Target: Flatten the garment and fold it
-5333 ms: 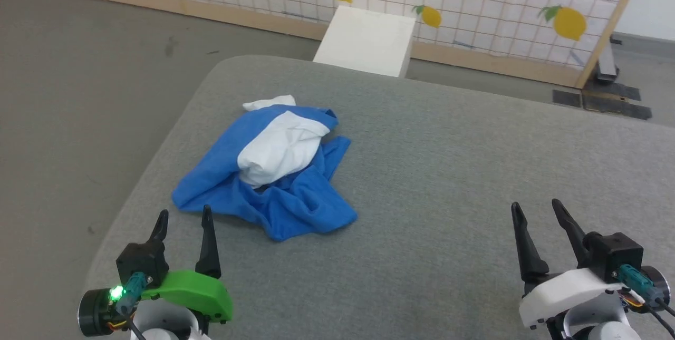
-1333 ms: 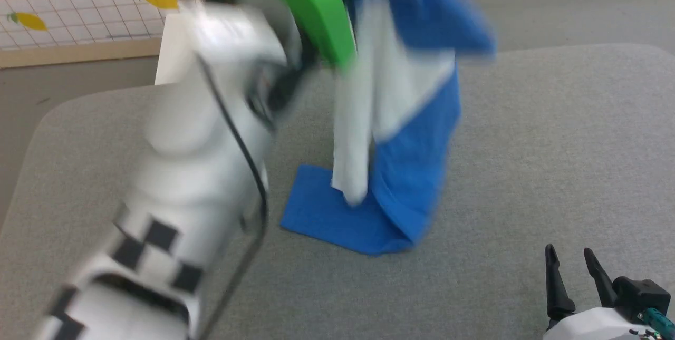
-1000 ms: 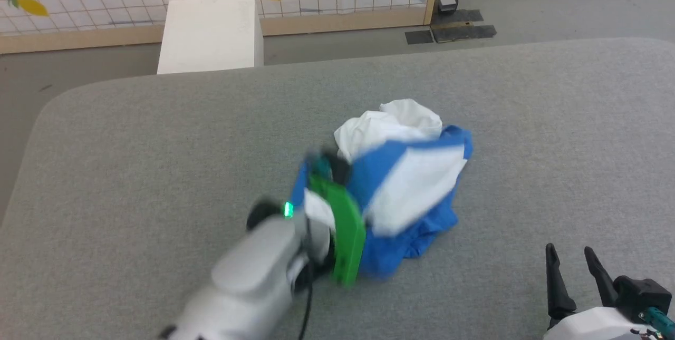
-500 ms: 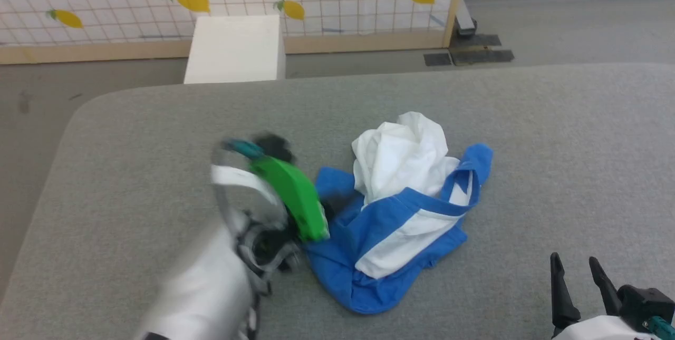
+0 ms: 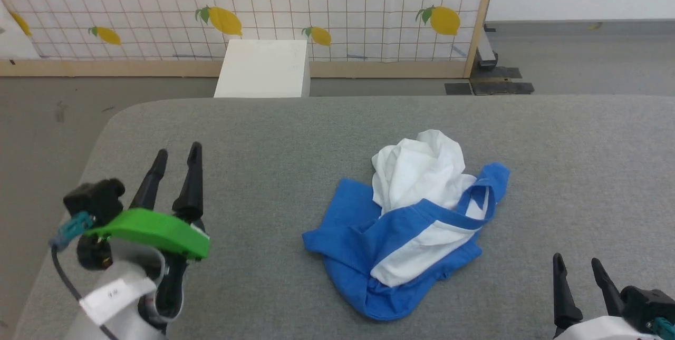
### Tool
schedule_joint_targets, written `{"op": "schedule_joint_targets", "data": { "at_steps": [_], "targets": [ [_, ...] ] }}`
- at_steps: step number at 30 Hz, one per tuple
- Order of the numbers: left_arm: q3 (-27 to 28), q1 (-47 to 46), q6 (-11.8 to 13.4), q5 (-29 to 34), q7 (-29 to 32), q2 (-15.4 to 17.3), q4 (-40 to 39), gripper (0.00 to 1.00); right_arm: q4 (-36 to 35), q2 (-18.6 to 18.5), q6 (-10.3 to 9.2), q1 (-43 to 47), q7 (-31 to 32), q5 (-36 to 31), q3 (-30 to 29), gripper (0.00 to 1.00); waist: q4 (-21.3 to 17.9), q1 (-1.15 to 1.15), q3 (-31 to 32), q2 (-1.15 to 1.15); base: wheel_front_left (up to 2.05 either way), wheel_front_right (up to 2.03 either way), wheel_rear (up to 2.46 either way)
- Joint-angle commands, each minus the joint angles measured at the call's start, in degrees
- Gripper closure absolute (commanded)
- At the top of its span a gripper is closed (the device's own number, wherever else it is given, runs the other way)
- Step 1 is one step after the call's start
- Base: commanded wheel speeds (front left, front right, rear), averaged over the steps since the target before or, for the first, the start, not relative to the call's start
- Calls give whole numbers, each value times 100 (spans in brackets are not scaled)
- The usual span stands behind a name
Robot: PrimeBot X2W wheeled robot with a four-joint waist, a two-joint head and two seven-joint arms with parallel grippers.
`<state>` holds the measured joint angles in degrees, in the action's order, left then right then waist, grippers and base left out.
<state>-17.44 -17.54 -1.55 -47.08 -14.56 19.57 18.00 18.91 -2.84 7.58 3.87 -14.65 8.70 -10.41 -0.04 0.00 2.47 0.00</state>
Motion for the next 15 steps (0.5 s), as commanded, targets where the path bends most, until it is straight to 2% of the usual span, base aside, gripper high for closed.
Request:
{"op": "schedule_joint_targets", "data": {
  "at_steps": [1, 6, 10, 15],
  "targets": [
    [237, 275, 83, 416, -39, -89, -268, 0, 19, -4, -9, 29, 17, 131, 11, 0, 53, 0, -44, 0, 0, 0, 0],
    [785, 1009, 157, 1338, -42, -470, -802, 0, 18, -4, -9, -383, 484, 225, 25, 0, 85, 0, -267, 0, 0, 0, 0],
    [935, 1258, 131, 1664, -42, -681, -949, 0, 65, -4, -9, -1197, 1520, -28, -85, 0, 98, 0, -598, 0, 0, 0, 0],
    [1100, 1150, -18, 1821, -43, -872, -1059, 0, 204, -12, -9, -2459, 3078, -785, -190, 0, 257, 0, -1125, 0, 0, 0, 0]
  ]
}}
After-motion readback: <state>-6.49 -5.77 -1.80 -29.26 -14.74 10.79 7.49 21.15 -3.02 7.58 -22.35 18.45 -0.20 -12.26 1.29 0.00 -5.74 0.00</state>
